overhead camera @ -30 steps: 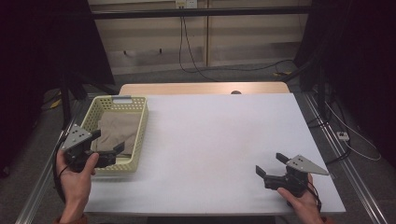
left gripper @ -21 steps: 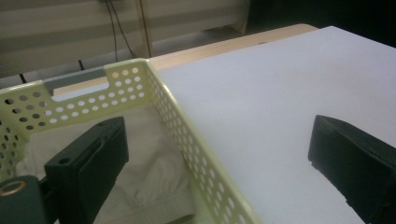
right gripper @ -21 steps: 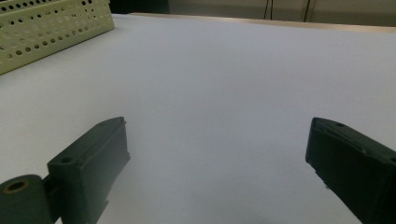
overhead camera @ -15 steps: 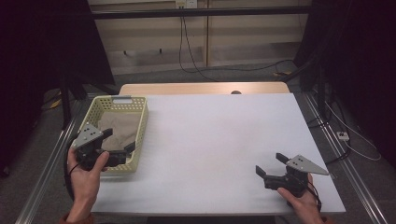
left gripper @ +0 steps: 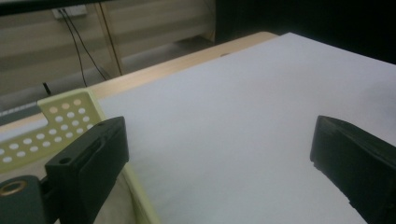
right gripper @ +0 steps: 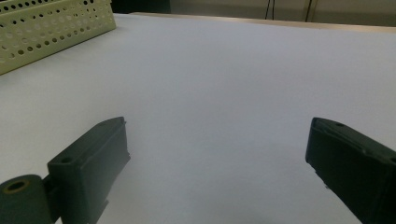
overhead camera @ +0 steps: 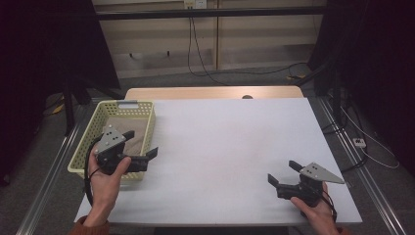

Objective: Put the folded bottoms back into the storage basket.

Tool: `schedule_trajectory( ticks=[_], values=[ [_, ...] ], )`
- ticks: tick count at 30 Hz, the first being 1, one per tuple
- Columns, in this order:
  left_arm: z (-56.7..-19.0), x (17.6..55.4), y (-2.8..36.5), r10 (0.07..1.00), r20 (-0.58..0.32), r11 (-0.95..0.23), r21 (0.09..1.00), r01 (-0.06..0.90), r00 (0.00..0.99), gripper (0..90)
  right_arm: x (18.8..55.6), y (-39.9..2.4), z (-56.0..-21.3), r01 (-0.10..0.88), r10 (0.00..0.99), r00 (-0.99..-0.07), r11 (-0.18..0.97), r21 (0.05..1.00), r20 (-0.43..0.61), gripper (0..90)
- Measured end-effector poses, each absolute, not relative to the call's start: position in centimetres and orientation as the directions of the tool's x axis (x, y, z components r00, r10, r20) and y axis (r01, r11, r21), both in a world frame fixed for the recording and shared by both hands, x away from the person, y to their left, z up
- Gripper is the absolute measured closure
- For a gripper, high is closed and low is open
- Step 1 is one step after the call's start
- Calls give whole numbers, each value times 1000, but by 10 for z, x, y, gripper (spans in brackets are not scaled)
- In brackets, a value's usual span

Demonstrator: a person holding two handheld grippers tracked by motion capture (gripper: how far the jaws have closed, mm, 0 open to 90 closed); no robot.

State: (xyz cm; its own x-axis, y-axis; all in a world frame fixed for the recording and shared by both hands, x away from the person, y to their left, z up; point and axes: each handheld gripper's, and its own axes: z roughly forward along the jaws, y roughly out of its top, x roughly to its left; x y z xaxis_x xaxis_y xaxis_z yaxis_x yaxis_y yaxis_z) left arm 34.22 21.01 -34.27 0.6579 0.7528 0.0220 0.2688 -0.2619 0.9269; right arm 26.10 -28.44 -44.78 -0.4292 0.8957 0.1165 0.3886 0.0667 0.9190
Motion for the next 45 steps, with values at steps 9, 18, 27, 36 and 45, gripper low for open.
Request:
schedule_trajectory(
  ticks=[9, 18, 27, 36, 45],
  values=[
    [-350, 345, 185, 737, 1, -266, 920, 288, 676, 43, 261, -284, -448, 387, 895, -430, 67, 920, 116, 56],
    [-366, 348, 160, 686, -25, -291, 907, 305, 727, 48, 260, -285, -448, 385, 894, -432, 68, 920, 115, 56],
    [-385, 347, 138, 655, -3, -352, 884, 309, 755, 48, 260, -285, -447, 385, 894, -432, 67, 920, 116, 56],
    [-405, 343, 130, 641, -39, -354, 872, 339, 767, 50, 260, -285, -447, 385, 894, -433, 64, 921, 119, 56],
    [-423, 339, 143, 670, -65, -325, 870, 371, 740, 51, 260, -284, -447, 384, 894, -433, 66, 921, 117, 56]
  ],
)
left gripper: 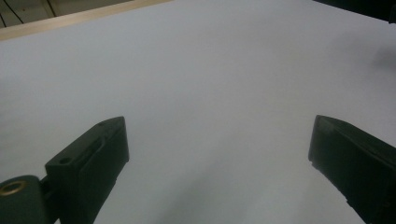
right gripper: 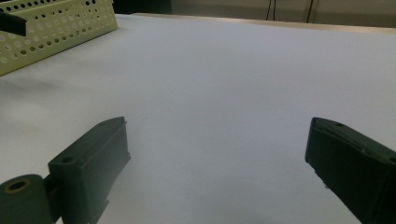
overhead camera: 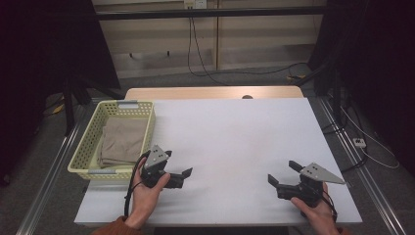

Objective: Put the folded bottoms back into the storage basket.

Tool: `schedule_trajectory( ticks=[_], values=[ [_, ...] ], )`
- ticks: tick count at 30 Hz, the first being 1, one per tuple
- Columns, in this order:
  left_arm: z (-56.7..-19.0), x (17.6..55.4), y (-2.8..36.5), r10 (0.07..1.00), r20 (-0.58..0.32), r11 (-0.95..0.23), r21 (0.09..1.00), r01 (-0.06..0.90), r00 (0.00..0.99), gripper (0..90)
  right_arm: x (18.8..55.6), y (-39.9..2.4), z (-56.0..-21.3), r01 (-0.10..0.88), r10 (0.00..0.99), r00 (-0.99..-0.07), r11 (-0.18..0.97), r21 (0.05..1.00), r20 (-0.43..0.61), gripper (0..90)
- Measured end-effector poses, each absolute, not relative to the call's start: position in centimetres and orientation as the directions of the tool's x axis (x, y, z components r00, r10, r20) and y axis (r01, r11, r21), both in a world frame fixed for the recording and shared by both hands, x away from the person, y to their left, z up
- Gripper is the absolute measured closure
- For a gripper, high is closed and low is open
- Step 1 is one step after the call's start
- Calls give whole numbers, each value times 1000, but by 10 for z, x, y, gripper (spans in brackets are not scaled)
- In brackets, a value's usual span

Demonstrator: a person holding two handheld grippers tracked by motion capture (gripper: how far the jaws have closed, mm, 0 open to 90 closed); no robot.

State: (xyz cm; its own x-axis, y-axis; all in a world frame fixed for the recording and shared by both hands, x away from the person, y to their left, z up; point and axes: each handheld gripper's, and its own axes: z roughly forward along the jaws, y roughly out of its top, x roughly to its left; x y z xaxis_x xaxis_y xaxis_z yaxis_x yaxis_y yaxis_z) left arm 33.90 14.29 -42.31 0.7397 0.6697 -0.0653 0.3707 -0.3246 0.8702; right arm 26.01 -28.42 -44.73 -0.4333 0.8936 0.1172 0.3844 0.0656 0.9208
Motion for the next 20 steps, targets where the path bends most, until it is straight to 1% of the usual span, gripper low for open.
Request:
schedule_trajectory(
  ticks=[3, 5, 10, 13, 15, 20],
  values=[
    [-432, 336, 144, 679, -81, -308, 870, 384, 730, 55, 260, -284, -447, 383, 893, -435, 68, 921, 114, 55],
    [-435, 334, 146, 687, -62, -318, 870, 377, 724, 56, 260, -284, -447, 383, 893, -435, 70, 921, 114, 55],
    [-436, 331, 151, 690, -75, -310, 868, 387, 720, 55, 259, -285, -447, 380, 890, -443, 72, 922, 113, 55],
    [-439, 330, 151, 692, -56, -322, 869, 377, 720, 55, 259, -285, -446, 379, 887, -448, 75, 922, 112, 55],
    [-438, 331, 152, 688, -77, -308, 869, 387, 721, 53, 259, -285, -446, 378, 887, -448, 74, 923, 112, 55],
    [-438, 330, 151, 690, -77, -306, 869, 388, 719, 53, 259, -285, -446, 377, 888, -446, 73, 924, 112, 55]
  ],
)
